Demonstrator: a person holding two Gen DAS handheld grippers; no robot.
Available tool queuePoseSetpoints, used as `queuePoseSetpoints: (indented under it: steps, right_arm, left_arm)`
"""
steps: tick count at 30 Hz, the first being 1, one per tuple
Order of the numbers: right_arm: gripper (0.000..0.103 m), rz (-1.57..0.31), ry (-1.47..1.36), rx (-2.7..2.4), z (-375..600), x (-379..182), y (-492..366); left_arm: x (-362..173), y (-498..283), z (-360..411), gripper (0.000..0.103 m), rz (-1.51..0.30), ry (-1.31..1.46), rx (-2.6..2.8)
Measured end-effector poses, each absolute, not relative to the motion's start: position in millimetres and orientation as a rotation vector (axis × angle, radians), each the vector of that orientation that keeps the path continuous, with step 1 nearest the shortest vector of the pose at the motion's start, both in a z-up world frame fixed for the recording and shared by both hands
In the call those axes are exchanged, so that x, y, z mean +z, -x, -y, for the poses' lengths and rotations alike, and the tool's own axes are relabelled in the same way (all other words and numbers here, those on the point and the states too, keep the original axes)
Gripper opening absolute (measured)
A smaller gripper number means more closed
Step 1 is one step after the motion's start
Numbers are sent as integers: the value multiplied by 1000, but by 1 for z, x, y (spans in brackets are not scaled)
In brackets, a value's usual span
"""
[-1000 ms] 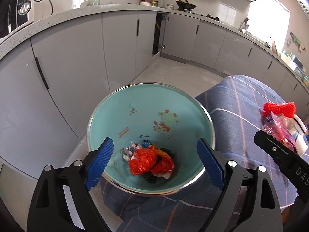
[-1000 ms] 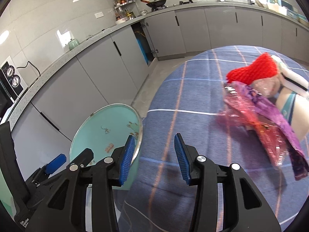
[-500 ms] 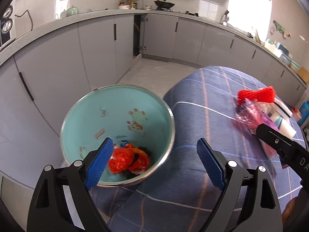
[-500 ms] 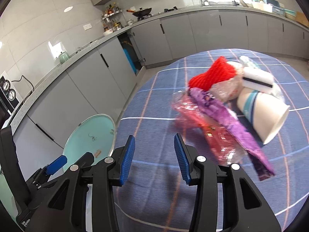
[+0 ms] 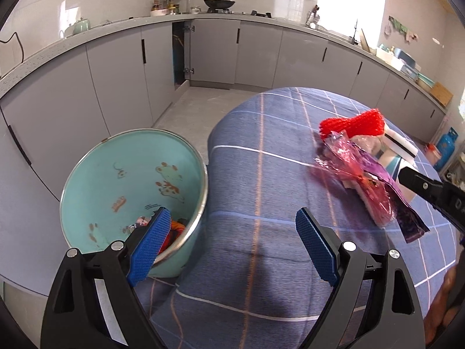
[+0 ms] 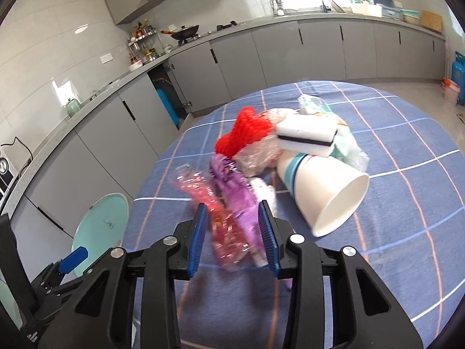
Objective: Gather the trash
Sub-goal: 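Move both grippers back from the bin toward the trash pile, then grasp the purple wrapper with the right gripper while the left gripper grasps the pink cellophane bag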
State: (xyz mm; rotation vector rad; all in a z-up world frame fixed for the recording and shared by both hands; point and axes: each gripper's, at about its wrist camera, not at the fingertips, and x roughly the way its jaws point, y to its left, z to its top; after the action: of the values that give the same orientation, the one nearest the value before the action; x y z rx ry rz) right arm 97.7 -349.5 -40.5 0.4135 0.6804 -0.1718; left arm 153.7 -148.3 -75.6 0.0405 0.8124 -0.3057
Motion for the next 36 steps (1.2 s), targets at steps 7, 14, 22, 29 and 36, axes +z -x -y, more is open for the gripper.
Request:
queuePoseSetpoints:
  steps: [7, 14, 22, 29, 36]
  right_arm:
    - [36, -733, -428, -157, 363, -54, -110]
    - [30, -776, -458, -105, 365, -67, -115]
    - [18, -795, -470, -25, 362, -67, -109]
    - [17, -729, -479, 8, 368, -49, -92]
    - [17, -637, -481, -92, 387, -35, -71]
  left_arm:
    - [-76, -152, 164, 86, -821, -56, -324]
    - [-75, -152, 176, 86, -823, -69, -333]
    - [-75, -150, 193, 86, -828, -79, -353]
    - [-74, -151, 207, 85, -831, -63, -371]
    - [-68, -151, 238, 82, -823, -63, -423]
